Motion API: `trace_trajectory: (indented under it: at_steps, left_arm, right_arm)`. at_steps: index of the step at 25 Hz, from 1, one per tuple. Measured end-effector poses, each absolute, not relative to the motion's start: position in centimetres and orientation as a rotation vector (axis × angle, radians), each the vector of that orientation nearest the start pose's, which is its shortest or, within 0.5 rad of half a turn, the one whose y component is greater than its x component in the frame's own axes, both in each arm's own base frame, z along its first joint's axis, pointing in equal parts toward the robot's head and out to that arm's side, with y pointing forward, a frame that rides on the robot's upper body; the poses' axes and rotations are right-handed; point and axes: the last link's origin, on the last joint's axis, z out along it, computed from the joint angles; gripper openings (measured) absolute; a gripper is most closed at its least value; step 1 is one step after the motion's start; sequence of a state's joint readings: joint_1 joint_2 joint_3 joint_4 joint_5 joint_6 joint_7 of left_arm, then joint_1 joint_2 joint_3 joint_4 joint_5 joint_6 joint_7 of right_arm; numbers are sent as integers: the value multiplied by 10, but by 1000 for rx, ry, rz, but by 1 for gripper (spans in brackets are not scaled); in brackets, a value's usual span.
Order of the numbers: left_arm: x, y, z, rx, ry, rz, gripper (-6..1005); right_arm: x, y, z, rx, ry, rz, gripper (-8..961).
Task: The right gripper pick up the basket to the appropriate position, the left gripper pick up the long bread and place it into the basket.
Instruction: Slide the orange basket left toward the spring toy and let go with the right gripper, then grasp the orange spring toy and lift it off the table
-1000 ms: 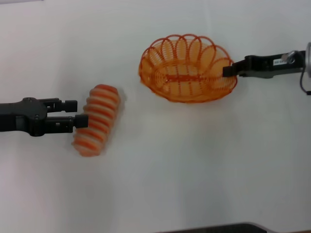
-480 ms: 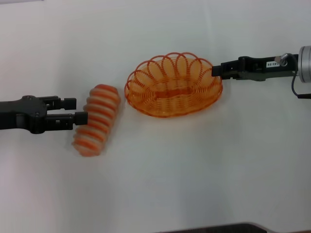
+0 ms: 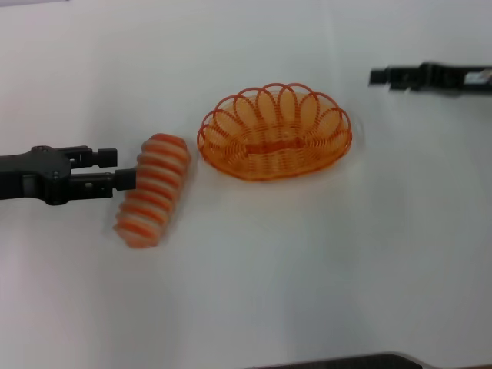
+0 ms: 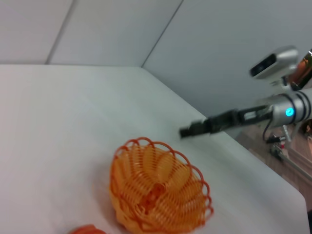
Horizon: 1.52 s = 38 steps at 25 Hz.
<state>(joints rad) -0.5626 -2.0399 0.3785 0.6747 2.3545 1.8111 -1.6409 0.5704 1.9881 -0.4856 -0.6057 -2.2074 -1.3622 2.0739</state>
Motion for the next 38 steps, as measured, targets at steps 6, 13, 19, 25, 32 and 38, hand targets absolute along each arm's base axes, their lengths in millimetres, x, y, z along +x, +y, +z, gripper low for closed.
trace_trajectory:
  at_steps: [6, 13, 19, 25, 32, 38]
  left_arm:
    - [-289, 300, 30, -2760, -1106, -679, 778]
    - [-296, 303, 27, -2698, -1147, -664, 778]
    - [-298, 310, 30, -2624, -1265, -616, 778]
    - [-284, 326, 31, -2544, -1414, -453, 778]
    - [-231, 348, 37, -2517, -1422, -161, 777]
    - [-199, 357, 19, -2494, -1422, 108, 778]
  right_arm:
    - [292, 337, 67, -2397, 1066, 934, 688]
    - [291, 309, 53, -2682, 851, 794, 678]
    - [299, 305, 47, -2727, 877, 682, 677]
    - [304, 309, 44, -2681, 894, 656, 677]
    - [301, 312, 42, -2690, 884, 653, 677]
    - [302, 312, 42, -2686, 885, 655, 676]
